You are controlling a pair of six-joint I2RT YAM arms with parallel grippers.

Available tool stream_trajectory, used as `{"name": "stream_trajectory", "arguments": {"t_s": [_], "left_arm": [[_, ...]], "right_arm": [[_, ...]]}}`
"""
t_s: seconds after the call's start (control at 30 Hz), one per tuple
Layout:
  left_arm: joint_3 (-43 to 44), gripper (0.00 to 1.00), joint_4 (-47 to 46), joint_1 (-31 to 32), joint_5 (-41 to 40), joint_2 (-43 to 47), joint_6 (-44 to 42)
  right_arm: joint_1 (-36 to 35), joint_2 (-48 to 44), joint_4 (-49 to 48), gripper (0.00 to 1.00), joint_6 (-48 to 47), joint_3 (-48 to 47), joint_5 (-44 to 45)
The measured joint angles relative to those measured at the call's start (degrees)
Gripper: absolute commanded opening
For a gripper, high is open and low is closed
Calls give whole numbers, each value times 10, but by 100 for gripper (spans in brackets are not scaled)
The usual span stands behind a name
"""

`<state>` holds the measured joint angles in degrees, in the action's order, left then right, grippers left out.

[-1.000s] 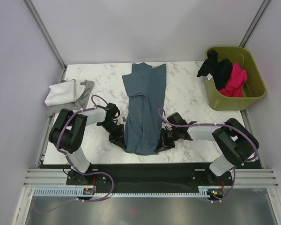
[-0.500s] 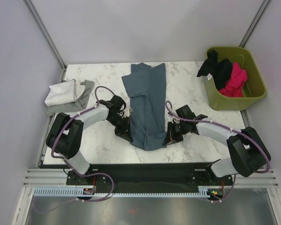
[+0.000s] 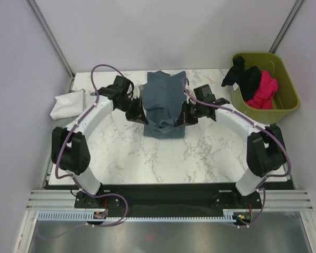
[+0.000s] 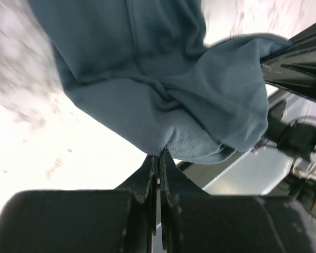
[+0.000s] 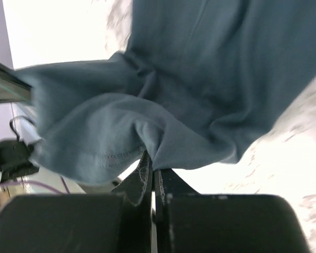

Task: Fold and stack the t-shirts
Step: Fold the tshirt

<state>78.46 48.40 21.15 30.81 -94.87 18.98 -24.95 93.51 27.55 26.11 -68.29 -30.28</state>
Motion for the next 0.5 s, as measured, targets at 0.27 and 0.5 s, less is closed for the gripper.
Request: {"name": "stream_trajectory", "arguments": {"t_s": [0.27, 0.5], "left_arm": [[203, 2, 9, -49, -13, -181, -29], [339, 2, 5, -51, -28, -331, -39]], "right_arm": [[56, 106, -24, 0, -5, -84, 15], [72, 202, -57, 0, -9, -162, 24]]}}
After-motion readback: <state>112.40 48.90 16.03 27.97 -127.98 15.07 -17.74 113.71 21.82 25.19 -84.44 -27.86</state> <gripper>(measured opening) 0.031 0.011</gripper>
